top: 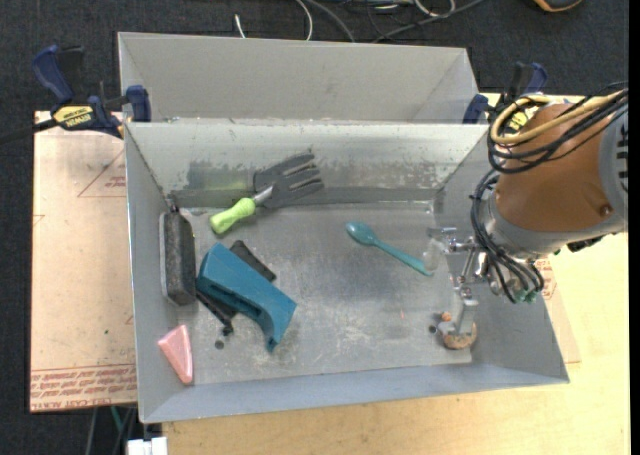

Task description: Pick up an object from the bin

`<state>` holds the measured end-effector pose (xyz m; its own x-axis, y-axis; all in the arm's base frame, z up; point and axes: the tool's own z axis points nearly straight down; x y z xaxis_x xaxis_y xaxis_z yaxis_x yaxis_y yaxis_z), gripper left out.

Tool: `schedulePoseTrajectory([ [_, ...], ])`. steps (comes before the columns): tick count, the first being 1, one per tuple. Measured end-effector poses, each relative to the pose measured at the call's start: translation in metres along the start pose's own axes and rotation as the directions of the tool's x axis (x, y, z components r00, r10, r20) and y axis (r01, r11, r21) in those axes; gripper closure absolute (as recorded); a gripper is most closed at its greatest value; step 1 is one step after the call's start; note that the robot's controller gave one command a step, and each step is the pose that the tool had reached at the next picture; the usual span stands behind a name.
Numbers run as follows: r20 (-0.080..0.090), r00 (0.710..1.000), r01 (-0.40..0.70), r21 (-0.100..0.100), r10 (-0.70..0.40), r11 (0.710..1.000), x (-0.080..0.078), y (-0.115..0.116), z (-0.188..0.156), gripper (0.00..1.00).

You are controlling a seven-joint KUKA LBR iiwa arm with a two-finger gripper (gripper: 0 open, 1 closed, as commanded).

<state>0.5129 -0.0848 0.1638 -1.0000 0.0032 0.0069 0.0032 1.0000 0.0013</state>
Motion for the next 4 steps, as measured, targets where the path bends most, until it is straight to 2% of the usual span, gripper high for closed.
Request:
schedulePoseTrajectory([
  [1, 0.007, 1.0, 0.003, 0.001, -0.003, 1.0, -0.002, 0.0, -0.004, 0.0],
  [2, -0.001, 0.985, 0.17, -0.003, -0.17, 0.985, -0.031, -0.018, -0.038, 0.0],
  [3, 0.011, 0.971, 0.239, 0.003, -0.239, 0.971, -0.013, -0.044, -0.049, 0.0],
  [4, 0.013, 0.97, 0.244, 0.005, -0.244, 0.97, -0.017, -0.053, -0.015, 0.0],
])
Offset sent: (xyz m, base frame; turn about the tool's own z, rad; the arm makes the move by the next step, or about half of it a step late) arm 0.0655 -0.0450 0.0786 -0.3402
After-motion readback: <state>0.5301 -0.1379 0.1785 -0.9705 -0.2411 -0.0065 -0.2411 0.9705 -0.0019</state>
